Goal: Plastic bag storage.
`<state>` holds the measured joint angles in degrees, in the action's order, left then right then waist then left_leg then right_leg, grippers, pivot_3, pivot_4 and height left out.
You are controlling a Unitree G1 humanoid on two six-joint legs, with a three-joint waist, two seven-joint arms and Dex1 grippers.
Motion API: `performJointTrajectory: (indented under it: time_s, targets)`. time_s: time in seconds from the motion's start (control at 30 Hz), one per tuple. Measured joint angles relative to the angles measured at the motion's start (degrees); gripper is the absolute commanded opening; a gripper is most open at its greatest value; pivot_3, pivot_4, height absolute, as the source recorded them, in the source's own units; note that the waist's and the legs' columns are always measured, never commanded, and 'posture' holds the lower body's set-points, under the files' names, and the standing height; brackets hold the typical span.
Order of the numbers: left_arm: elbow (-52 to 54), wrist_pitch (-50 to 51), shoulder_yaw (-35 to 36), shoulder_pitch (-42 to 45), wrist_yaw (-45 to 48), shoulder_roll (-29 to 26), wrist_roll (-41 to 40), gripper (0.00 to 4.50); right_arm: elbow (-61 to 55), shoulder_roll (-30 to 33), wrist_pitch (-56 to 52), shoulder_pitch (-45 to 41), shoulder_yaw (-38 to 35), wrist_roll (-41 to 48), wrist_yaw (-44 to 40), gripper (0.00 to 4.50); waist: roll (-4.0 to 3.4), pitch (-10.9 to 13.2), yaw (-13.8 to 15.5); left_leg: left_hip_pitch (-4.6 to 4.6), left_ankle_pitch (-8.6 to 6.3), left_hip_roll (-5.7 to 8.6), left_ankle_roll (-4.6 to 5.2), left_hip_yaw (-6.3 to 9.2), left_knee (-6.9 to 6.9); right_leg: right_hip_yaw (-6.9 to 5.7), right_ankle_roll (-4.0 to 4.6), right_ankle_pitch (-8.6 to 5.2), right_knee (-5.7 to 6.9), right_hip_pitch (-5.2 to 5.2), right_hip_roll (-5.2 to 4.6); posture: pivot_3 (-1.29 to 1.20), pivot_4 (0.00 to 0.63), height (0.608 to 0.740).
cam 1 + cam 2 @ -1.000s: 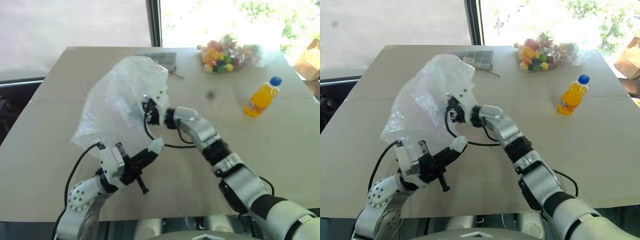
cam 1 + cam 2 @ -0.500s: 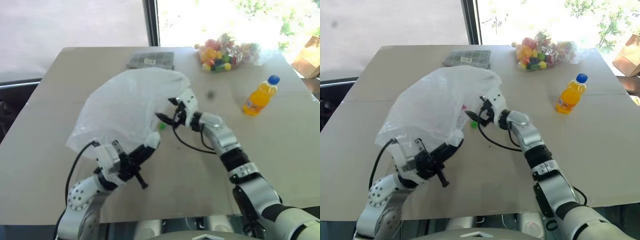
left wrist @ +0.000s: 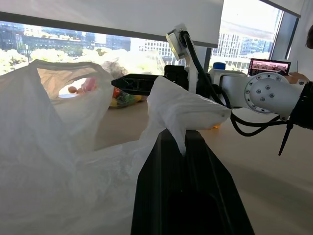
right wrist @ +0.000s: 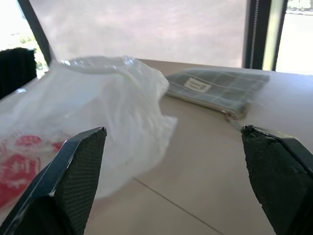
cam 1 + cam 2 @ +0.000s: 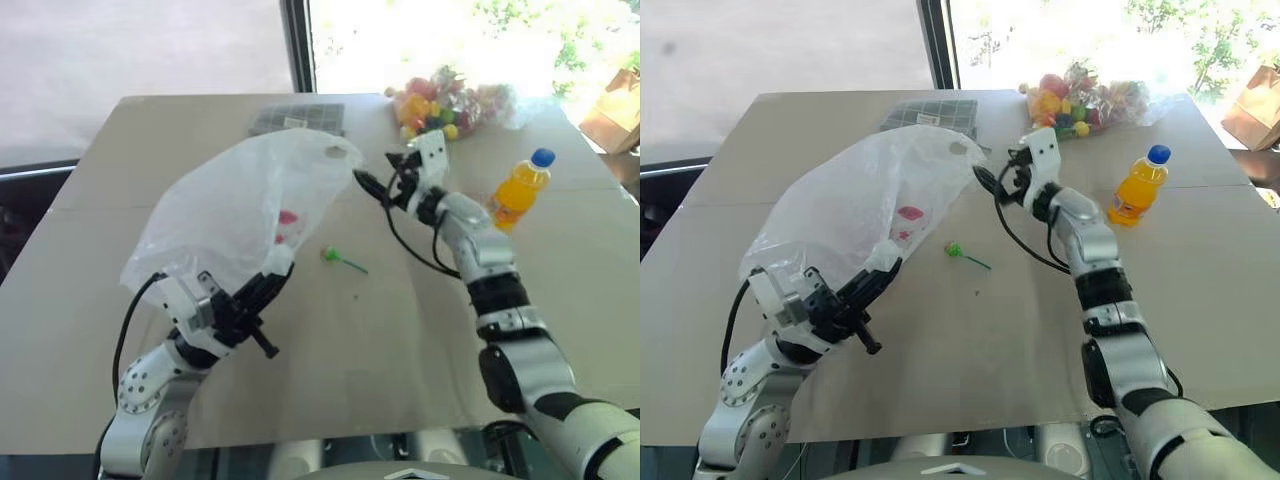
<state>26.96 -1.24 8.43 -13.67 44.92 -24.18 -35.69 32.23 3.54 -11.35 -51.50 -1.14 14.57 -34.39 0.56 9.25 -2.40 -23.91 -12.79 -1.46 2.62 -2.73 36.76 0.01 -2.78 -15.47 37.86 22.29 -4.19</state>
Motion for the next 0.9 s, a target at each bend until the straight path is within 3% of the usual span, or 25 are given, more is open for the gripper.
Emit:
performJointTrajectory:
  time_s: [0.17, 0.2, 0.4, 0.43, 0.47, 0.6, 0.67, 0.87, 0.9]
  targets:
    - [-0.11, 0.13, -0.06, -0.07, -0.07, 0.00, 0.63, 0.00, 13.54, -3.07, 3.08, -6.14, -0.12, -0.66, 0.91, 4.45, -0.01, 0.02, 0.04, -0.07, 0.00, 0.04, 0.00, -0.03, -0.04, 0.00, -0.01, 0.00, -0.02, 0.06, 0.00, 0.00, 0.150, 0.740]
    - [-0.10, 0.14, -0.14, -0.10, -0.10, 0.01, 0.76, 0.00, 16.21, -3.47, 4.06, -7.16, -0.63, -0.74, 1.36, 4.22, -0.01, 0.05, 0.07, -0.08, 0.00, 0.05, 0.00, -0.02, -0.04, -0.01, -0.01, 0.00, -0.02, 0.06, -0.01, 0.00, 0.150, 0.740]
    - [-0.16, -0.01, 0.16, -0.34, -0.67, 0.04, 1.87, 0.00, 22.71, -3.45, 9.37, -10.32, -2.63, -0.93, 2.54, 2.15, -0.03, 0.07, -0.02, -0.08, 0.00, 0.05, -0.01, -0.02, -0.08, 0.00, -0.01, 0.00, -0.02, 0.08, -0.05, 0.00, 0.150, 0.740]
    - [-0.49, -0.32, 0.40, -0.32, -0.58, 0.02, 1.97, 0.00, 22.81, -3.44, 9.97, -10.32, -2.84, -1.00, 2.81, 1.44, -0.03, 0.07, -0.02, -0.08, 0.00, 0.04, -0.01, -0.02, -0.10, 0.00, 0.00, 0.00, -0.02, 0.09, -0.05, 0.00, 0.150, 0.740]
    - [-0.58, -0.36, 0.50, -0.33, -0.56, 0.02, 1.99, 0.00, 22.83, -3.44, 10.15, -10.32, -2.89, -1.03, 2.89, 1.41, -0.03, 0.07, -0.02, -0.08, 0.00, 0.04, -0.01, -0.03, -0.11, 0.00, 0.00, 0.00, -0.02, 0.11, -0.06, 0.00, 0.150, 0.740]
    - [-5.31, -1.68, 1.82, 1.87, 0.98, -1.34, 2.99, 0.00, 22.90, -3.12, 12.90, -10.31, -3.79, -1.42, 5.22, 0.05, -0.06, 0.08, 0.05, -0.13, 0.04, 0.04, -0.06, -0.03, -0.18, 0.01, 0.01, 0.00, 0.02, 0.24, -0.05, 0.00, 0.150, 0.740]
    - [-15.30, -3.67, 4.86, 11.34, 3.86, -5.42, 4.26, 0.00, 21.04, -1.27, 17.76, -9.95, -5.85, -2.26, 9.95, 0.05, -0.05, 0.13, 0.29, -0.45, 0.13, 0.10, -0.16, 0.05, -0.13, -0.11, -0.02, 0.01, 0.08, 0.48, 0.13, 0.00, 0.150, 0.740]
    - [-24.51, -6.48, 4.97, 20.54, 8.32, -7.55, 5.22, 0.00, 11.80, 3.34, 19.22, -5.11, -6.68, -3.50, 13.52, 0.05, -0.03, 0.12, 0.19, -0.86, 0.25, 0.14, -0.34, -0.02, -0.11, -0.13, -0.07, 0.03, 0.04, 0.81, 0.13, 0.00, 0.150, 0.740]
    - [-25.45, -6.60, 4.85, 21.69, 8.88, -7.58, 5.22, 0.00, 8.29, 4.27, 16.99, -3.00, -6.35, -3.28, 12.70, 0.31, -0.02, 0.12, 0.23, -0.89, 0.26, 0.11, -0.35, 0.00, -0.11, -0.17, -0.08, 0.03, 0.04, 0.82, 0.15, 0.00, 0.150, 0.740]
